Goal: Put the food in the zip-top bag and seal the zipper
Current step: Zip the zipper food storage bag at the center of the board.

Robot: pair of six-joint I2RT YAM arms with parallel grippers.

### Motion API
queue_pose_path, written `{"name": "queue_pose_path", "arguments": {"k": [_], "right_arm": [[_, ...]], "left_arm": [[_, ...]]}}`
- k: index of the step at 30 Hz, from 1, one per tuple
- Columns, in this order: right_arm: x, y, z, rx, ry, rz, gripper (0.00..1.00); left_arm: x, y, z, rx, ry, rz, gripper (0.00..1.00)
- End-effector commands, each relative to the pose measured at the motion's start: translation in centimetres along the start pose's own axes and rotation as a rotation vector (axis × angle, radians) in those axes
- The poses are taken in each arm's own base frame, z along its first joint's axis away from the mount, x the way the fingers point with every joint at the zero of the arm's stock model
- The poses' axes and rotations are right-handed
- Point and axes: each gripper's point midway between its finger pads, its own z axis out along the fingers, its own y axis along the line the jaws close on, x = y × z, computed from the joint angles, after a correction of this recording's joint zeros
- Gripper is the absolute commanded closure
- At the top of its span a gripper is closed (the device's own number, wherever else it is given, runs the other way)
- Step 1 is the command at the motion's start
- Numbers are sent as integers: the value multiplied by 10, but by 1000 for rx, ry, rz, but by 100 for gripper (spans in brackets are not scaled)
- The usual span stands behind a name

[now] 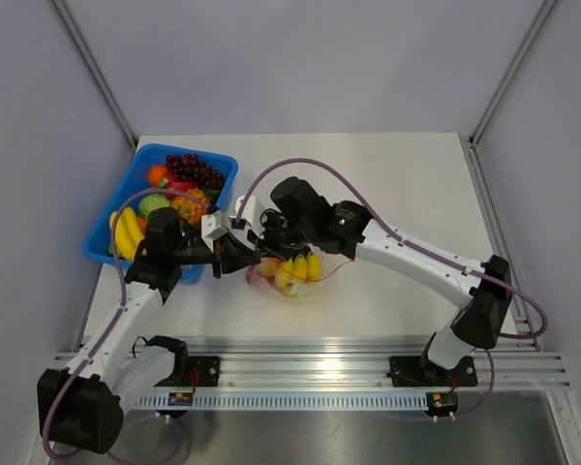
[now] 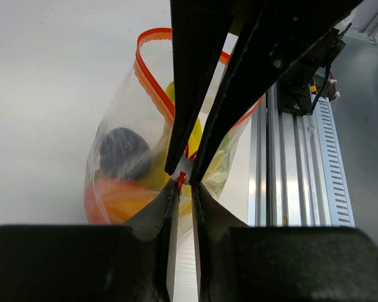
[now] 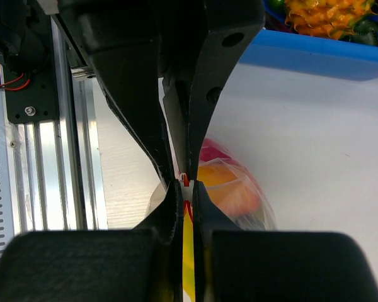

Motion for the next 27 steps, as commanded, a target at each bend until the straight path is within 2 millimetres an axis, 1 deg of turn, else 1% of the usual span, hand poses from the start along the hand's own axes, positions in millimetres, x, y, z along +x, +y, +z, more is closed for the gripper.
{"name": "queue_pose_path", "arguments": {"k": [1,2,3,8,10,11,12,15,17,18,20,23,25,26,27], "right_arm": [[-20,-7,-16,41,-72,-16,100],[-20,-6,-16,41,-70,-15,100],[-20,-6,-18,44,-74,-17,100],[-15,-6,-21,54,-61,-18,100],[-10,-5,-24,60,-51,-16,100],[-6,-4,-28,65,-46,-16,100],[-3,-4,-30,70,-41,-17,100],[4,-2,-38,90,-29,-16,100],[10,-1,-40,96,-18,-11,100],[10,-2,-45,106,-21,-10,100],[13,-2,-48,118,-14,-5,100],[24,-4,-55,149,13,5,100],[33,-6,-63,180,26,18,100],[41,-5,-63,187,42,27,100],[42,-7,-72,216,36,30,100]], "left_arm": [[-18,-3,0,32,-23,59,87],[-18,-3,0,33,-24,60,96],[-18,-3,0,32,-24,62,100],[-20,-1,-2,-1,-28,85,100],[-20,4,-3,-41,-31,85,100],[-18,8,-4,-70,-28,70,100],[-23,11,-3,-85,-44,53,100],[-22,19,-5,-110,-48,17,100],[-23,22,-5,-121,-49,19,100],[-23,24,-5,-134,-50,20,100],[-28,26,-7,-155,-66,45,100],[-35,31,-10,-206,-84,67,100],[-38,39,-13,-257,-90,75,100],[-39,41,-15,-272,-92,77,100],[-39,45,-17,-301,-93,74,100]]}}
